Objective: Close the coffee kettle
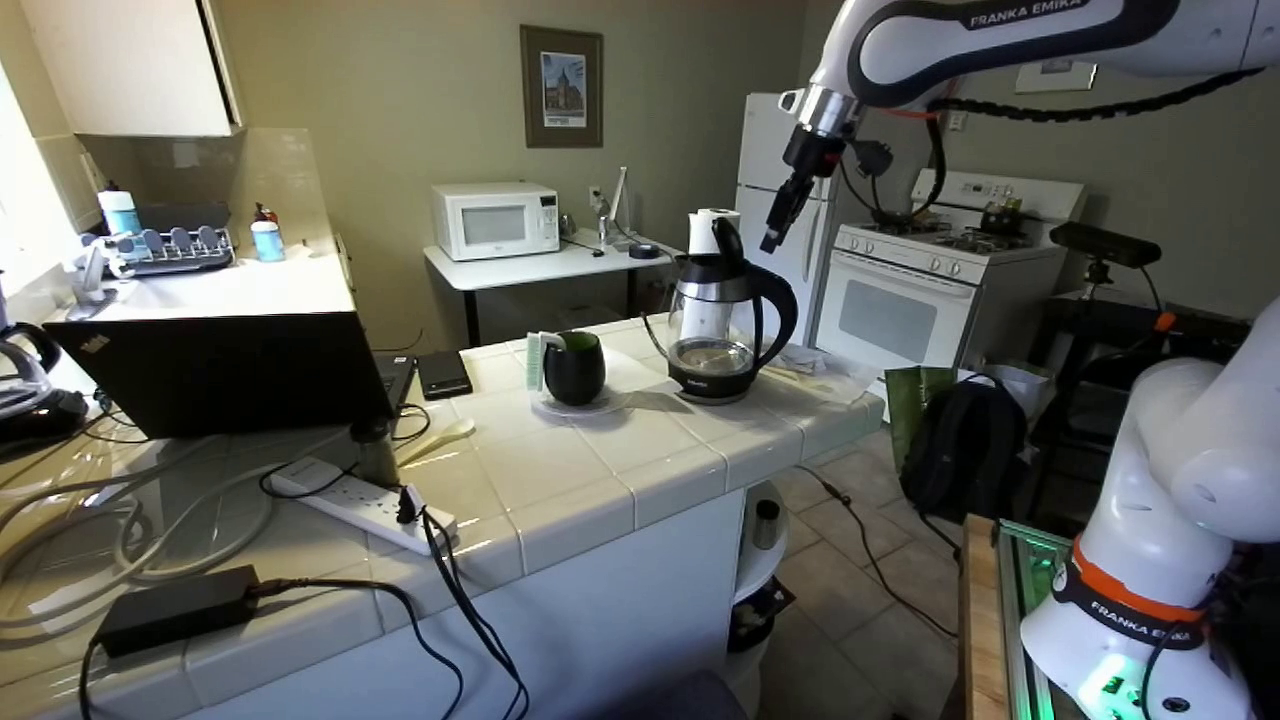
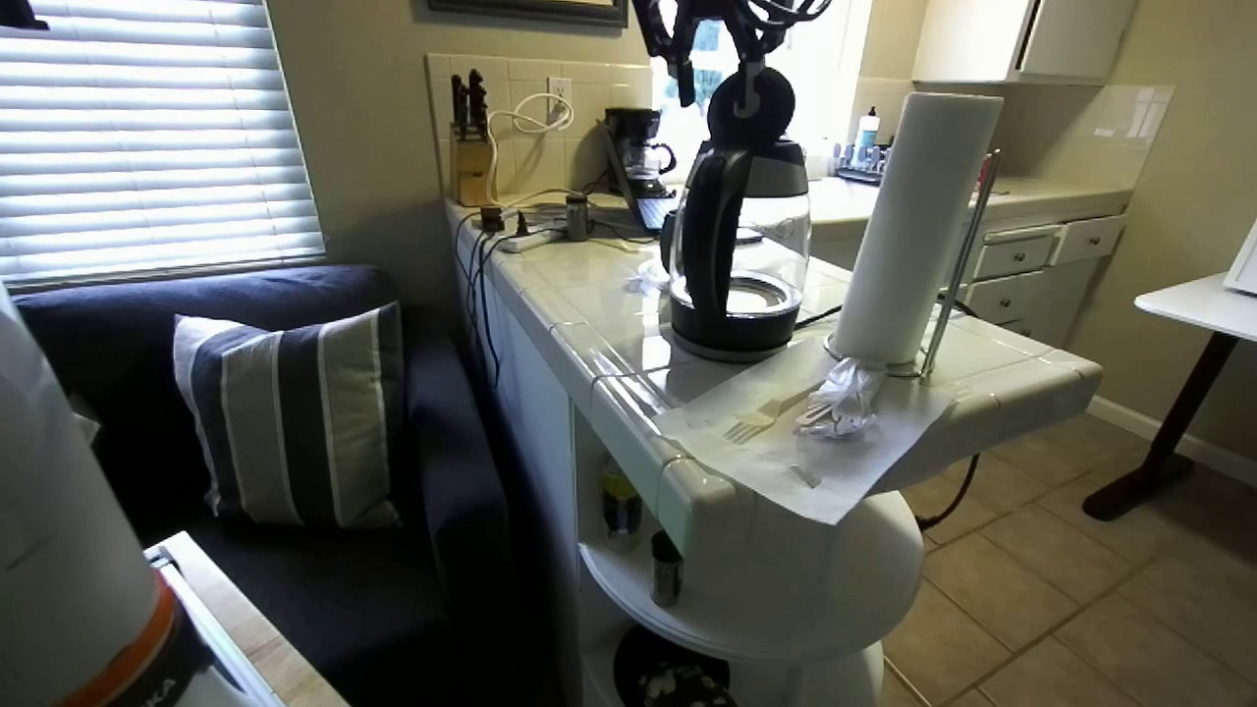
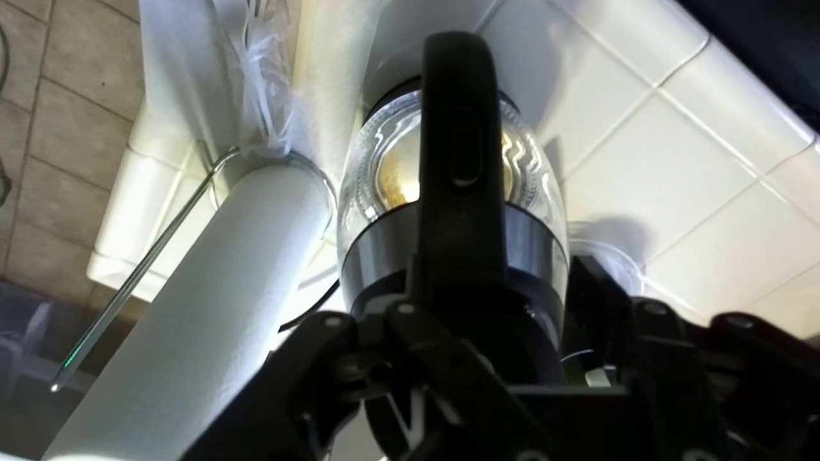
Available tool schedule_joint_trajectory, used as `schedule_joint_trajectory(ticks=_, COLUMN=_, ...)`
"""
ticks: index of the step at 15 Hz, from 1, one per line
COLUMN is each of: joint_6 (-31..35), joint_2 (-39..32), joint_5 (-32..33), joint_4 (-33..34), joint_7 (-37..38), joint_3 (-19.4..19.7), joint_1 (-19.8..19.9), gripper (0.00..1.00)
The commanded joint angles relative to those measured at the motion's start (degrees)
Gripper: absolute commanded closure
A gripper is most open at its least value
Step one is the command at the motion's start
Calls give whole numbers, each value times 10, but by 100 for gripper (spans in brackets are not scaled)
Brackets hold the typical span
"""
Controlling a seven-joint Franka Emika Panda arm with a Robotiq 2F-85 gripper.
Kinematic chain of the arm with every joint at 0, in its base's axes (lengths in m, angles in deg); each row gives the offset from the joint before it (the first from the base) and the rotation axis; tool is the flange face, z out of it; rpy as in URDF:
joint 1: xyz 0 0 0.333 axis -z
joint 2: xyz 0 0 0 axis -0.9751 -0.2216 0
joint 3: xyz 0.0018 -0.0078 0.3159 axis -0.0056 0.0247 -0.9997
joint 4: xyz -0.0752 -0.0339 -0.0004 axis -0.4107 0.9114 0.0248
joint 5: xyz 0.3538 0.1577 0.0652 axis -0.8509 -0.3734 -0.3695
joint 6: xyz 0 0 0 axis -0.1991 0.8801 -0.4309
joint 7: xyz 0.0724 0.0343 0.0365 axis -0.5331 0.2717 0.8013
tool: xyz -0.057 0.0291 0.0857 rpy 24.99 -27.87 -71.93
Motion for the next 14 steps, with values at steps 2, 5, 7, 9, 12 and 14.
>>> schedule_joint_trajectory(ticks=2, joint_6=62, joint_2=-13, joint_5=-1, joint_4=6, joint_7=-11, joint_3=-2, joint_1=1, gripper=80)
schedule_joint_trajectory(ticks=5, joint_6=106, joint_2=-22, joint_5=-4, joint_4=4, joint_7=-13, joint_3=-2, joint_1=-2, gripper=100)
schedule_joint_trajectory(ticks=7, joint_6=131, joint_2=-29, joint_5=-7, joint_4=3, joint_7=-15, joint_3=-2, joint_1=-3, gripper=100)
schedule_joint_trajectory(ticks=9, joint_6=149, joint_2=-35, joint_5=-17, joint_4=4, joint_7=-22, joint_3=0, joint_1=-7, gripper=100)
schedule_joint_trajectory(ticks=12, joint_6=167, joint_2=-45, joint_5=-34, joint_4=2, joint_7=-31, joint_3=1, joint_1=-14, gripper=100)
schedule_joint_trajectory(ticks=14, joint_6=184, joint_2=-50, joint_5=-48, joint_4=1, joint_7=-40, joint_3=1, joint_1=-18, gripper=100)
